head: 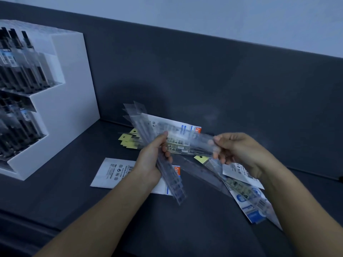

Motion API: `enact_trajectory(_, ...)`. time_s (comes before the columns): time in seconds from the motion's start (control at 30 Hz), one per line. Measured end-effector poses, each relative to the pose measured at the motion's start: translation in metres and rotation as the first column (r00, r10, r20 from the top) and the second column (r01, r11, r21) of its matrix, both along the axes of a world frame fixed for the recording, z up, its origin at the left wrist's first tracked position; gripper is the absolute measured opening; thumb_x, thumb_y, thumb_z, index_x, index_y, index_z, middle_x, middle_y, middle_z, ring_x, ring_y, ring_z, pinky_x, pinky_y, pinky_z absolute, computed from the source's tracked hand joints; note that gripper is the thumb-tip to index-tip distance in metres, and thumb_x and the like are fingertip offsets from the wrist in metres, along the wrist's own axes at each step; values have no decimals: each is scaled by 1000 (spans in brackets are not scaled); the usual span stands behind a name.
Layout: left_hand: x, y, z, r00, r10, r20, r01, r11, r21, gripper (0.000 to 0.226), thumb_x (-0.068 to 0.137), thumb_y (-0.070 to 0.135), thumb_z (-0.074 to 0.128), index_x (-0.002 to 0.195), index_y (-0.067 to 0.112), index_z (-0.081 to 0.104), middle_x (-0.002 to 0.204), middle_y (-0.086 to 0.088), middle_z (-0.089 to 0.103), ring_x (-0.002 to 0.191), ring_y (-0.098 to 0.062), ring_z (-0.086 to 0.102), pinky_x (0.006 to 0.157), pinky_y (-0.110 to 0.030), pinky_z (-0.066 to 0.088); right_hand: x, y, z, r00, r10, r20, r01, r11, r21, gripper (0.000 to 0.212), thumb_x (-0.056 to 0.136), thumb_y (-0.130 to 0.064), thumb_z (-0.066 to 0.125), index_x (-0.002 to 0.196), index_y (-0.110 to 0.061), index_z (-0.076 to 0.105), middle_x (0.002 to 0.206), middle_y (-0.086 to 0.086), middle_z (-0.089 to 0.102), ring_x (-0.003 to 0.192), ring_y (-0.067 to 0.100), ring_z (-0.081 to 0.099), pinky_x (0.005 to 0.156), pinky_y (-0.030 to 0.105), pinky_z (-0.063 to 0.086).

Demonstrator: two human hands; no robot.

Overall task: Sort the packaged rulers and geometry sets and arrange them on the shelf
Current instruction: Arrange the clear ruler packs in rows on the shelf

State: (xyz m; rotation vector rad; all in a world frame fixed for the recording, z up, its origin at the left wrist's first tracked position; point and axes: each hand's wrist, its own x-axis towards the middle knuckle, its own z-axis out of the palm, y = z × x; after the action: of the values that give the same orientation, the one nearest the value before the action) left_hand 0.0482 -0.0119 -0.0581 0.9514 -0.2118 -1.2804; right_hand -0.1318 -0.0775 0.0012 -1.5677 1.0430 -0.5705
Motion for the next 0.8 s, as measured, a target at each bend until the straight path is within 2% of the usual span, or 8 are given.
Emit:
enact_trajectory(0.1, -5, 2, 6, 999, -39, 16, 40, 998, -58, 30, 64, 40, 75, 65, 18, 55, 51, 4, 41, 44, -10, 39, 43, -23, 38, 6, 17, -1, 995, 25, 95, -32, 997, 74, 16, 94, -12, 50, 82, -8, 60, 56, 5, 66, 40, 10, 51, 41, 16, 40)
enact_trajectory(0.2, -8, 2, 8, 1000, 8, 13, -7, 997, -78, 17, 72, 27, 73, 72, 15, 61, 57, 3, 57, 51, -11, 55, 56, -25, 47, 16, 39, -17, 950, 305, -69, -294, 946, 140, 15, 93, -13, 54, 78, -12, 55, 62, 10, 69, 48, 15, 57, 51, 20, 44)
enact_trajectory(0.27, -7, 2, 8, 998, 60, 36, -57, 995, -78, 9, 82, 13, 65, 74, 13, 60, 62, 1, 61, 61, -12, 56, 63, -29, 46, 20, 41, -30, 910, 343, -231, -341, 939, 50, 22, 92, -20, 57, 70, -15, 55, 66, 10, 69, 55, 16, 58, 59, 24, 45)
enact_trajectory(0.37, -5, 4, 8, 998, 58, -16, -60, 985, -159, 12, 88, 11, 57, 75, 14, 58, 63, 0, 61, 64, -13, 54, 69, -28, 47, 19, 31, -41, 890, 110, -443, -256, 924, -285, 26, 90, -36, 58, 69, -21, 59, 71, 0, 65, 69, 16, 58, 70, 31, 46)
enact_trajectory(0.47, -4, 4, 8, 993, 18, -114, -39, 981, -189, 22, 89, 24, 59, 70, 13, 56, 52, 0, 51, 55, -15, 57, 76, -29, 51, 14, 24, -46, 596, -113, -795, -450, 773, -447, 31, 89, -46, 54, 104, -19, 59, 107, 0, 59, 106, 21, 52, 85, 32, 41)
enact_trajectory(0.53, -3, 5, 9, 994, -10, -107, -9, 984, -179, 31, 88, 37, 57, 67, 14, 53, 47, 1, 43, 44, -12, 47, 58, -24, 47, 12, 21, -47, 447, -111, -888, -515, 779, -357, 44, 87, -48, 56, 114, -14, 56, 120, 4, 52, 115, 24, 45, 90, 32, 38)
enact_trajectory(0.7, -4, 4, 8, 999, -37, 38, 43, 984, -174, 23, 84, 27, 60, 67, 16, 49, 47, 4, 37, 40, -9, 34, 44, -21, 31, 10, 9, -34, 573, 111, -812, -382, 913, -144, 22, 82, -35, 69, 83, -16, 58, 81, -5, 55, 72, 9, 52, 55, 19, 37)
enact_trajectory(0.8, -4, 1, 4, 996, -47, 73, 60, 980, -188, 22, 78, 10, 64, 67, 16, 47, 49, 4, 37, 42, -9, 36, 43, -20, 35, 10, 5, -36, 634, 84, -769, -352, 917, -190, 26, 83, -29, 69, 72, -18, 48, 70, -7, 46, 62, 6, 42, 53, 20, 32)
